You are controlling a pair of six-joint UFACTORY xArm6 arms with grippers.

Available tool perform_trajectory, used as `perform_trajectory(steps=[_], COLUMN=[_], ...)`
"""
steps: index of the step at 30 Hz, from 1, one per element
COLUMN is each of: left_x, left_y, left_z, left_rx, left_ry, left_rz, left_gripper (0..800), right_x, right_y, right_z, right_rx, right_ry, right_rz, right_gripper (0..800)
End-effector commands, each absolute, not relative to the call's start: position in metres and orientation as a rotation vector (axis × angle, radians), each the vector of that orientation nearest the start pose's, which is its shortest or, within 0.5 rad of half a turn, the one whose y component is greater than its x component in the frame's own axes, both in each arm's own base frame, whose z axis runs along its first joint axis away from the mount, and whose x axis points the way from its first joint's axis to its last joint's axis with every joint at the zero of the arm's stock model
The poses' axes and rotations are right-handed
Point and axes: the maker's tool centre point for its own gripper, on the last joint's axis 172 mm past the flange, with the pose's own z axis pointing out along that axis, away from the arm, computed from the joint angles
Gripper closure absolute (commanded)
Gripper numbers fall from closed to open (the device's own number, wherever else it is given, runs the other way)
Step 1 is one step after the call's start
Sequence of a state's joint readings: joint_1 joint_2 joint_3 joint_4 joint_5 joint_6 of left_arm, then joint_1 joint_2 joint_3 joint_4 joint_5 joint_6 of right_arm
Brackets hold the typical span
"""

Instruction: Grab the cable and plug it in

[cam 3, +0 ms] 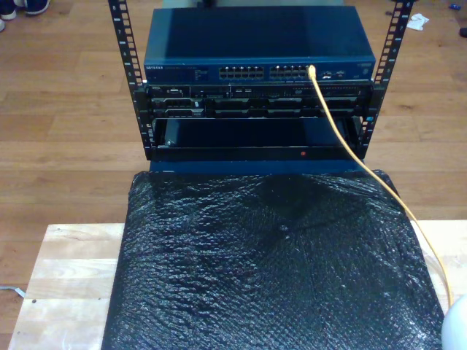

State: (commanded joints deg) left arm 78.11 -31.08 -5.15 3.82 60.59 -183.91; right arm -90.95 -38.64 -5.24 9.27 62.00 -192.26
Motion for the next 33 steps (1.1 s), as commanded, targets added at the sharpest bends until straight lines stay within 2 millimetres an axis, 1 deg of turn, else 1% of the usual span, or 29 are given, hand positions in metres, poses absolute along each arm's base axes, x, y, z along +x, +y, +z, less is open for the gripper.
perform_trajectory(steps=[5,9,11,20,33], left_x=[0.012,0.012,0.012,0.012,0.012], left_y=[0.123,0.123,0.123,0.123,0.123], left_z=[0.032,0.032,0.032,0.032,0.032], left_rx=[-2.229,-2.229,-2.229,-2.229,-2.229], left_ry=[2.684,2.684,2.684,2.684,2.684], left_rz=[-0.383,-0.383,-0.383,-0.383,-0.383], left_gripper=[0,0,0,0,0], right_x=[0.03,0.029,0.029,0.028,0.028], right_y=[-0.143,-0.138,-0.137,-0.142,-0.143], right_z=[0.046,0.034,0.032,0.027,0.027], right_rx=[2.149,2.172,2.172,2.175,2.174], right_ry=[2.367,2.353,2.351,2.329,2.328], right_rz=[0.542,0.543,0.539,0.498,0.494], right_gripper=[4,3,3,2,3])
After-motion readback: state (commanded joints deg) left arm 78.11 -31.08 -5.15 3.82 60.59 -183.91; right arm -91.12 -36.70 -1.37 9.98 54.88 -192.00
